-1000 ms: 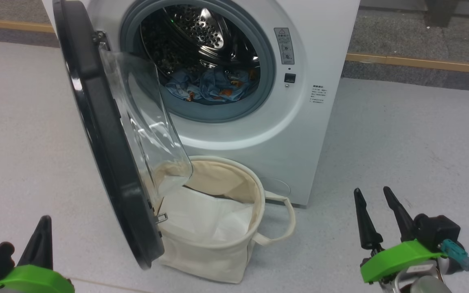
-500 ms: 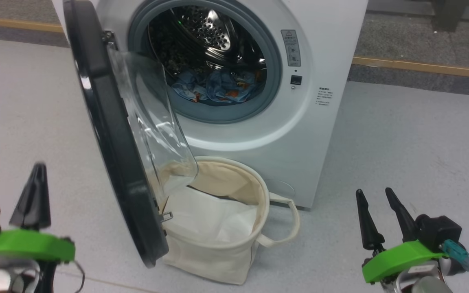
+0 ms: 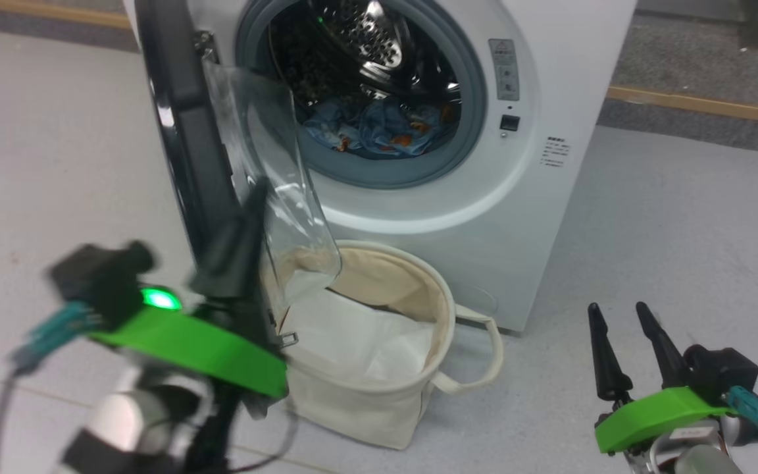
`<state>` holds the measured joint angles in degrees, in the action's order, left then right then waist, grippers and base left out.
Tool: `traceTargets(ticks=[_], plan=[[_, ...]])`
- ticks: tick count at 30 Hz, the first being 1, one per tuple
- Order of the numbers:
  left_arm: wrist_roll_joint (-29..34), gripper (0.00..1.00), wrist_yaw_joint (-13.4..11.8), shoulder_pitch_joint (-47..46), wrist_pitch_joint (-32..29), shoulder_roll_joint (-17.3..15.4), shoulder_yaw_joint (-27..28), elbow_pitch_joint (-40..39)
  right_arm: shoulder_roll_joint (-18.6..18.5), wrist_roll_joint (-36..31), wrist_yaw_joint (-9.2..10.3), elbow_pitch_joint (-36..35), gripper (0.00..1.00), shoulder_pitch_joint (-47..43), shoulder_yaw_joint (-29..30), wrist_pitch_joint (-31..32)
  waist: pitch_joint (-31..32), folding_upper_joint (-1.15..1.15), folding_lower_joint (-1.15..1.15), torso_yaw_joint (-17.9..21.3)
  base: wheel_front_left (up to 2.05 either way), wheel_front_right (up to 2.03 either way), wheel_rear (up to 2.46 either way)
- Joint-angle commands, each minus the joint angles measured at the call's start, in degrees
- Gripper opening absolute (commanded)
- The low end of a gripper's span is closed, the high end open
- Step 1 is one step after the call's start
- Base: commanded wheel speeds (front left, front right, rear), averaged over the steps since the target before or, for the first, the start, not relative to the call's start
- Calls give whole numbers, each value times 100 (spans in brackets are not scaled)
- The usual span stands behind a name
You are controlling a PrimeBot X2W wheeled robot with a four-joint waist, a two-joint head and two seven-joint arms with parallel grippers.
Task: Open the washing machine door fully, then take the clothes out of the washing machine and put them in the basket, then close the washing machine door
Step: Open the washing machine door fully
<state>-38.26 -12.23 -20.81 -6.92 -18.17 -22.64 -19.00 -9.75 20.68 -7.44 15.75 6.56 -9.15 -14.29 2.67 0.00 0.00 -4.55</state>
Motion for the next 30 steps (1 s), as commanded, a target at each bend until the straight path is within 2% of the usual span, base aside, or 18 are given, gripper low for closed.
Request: traceTargets(ticks=[1,5,9,14,22,30], plan=[[-4,0,-80,-351,-54,65,100,-39,-93,-53,-5,-197,100,196,-52,-71,-67,0,0,-69,0,0,0],[-123,0,-160,-313,7,620,-275,549,-76,-69,-5,-215,100,229,-40,-71,-153,0,0,-116,0,0,0],[-154,0,-230,-216,244,1017,-455,1191,-82,-78,-5,-231,100,269,-43,-71,-241,0,0,-140,0,0,0],[-162,0,-382,-133,519,1253,-503,1684,-104,-87,-5,-274,100,315,-2,-71,-355,0,0,-197,0,0,0],[-46,0,-704,-155,964,1367,-405,2579,-126,-109,-5,-285,100,351,21,-71,-392,0,0,-412,0,0,0],[-61,0,-746,-193,1246,1281,-199,2854,-117,-120,-5,-286,100,379,-100,-71,-389,0,0,-730,0,0,0]])
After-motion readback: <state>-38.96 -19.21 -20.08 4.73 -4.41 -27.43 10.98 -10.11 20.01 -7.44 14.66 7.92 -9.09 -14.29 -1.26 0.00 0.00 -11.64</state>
